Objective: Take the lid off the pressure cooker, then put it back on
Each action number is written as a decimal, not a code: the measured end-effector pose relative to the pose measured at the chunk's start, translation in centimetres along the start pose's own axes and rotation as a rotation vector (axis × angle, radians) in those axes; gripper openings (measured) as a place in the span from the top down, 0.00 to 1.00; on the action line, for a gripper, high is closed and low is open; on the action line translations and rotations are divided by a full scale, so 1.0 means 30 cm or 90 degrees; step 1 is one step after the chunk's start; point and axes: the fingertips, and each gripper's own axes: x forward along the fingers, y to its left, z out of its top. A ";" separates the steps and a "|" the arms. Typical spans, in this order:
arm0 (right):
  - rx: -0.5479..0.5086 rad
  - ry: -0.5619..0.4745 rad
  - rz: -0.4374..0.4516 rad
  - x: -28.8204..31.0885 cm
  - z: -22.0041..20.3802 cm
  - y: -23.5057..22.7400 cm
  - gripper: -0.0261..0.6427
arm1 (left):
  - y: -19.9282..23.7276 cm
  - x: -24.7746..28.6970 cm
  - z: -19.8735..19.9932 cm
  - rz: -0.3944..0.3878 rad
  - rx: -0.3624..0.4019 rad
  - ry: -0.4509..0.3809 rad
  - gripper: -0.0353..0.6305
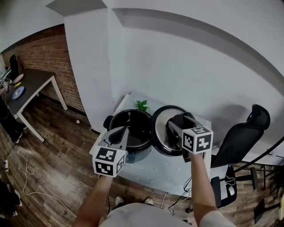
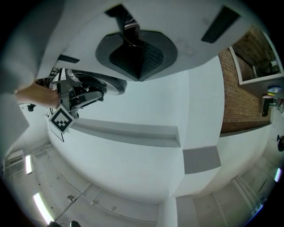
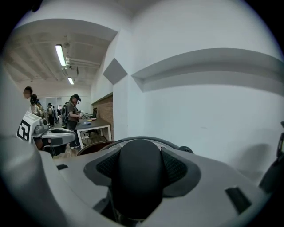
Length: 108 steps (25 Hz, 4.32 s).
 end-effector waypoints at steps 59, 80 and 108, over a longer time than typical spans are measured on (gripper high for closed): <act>-0.097 0.155 0.188 0.488 -0.008 0.566 0.55 | 0.312 -0.069 -0.187 -0.014 -0.063 0.036 0.93; -0.261 0.148 0.481 0.453 -0.028 0.624 0.55 | 0.254 -0.115 -0.167 0.062 -0.049 0.044 0.93; -0.069 -0.282 0.150 0.085 0.216 0.315 0.96 | 0.195 -0.054 0.004 0.058 -0.014 -0.037 0.93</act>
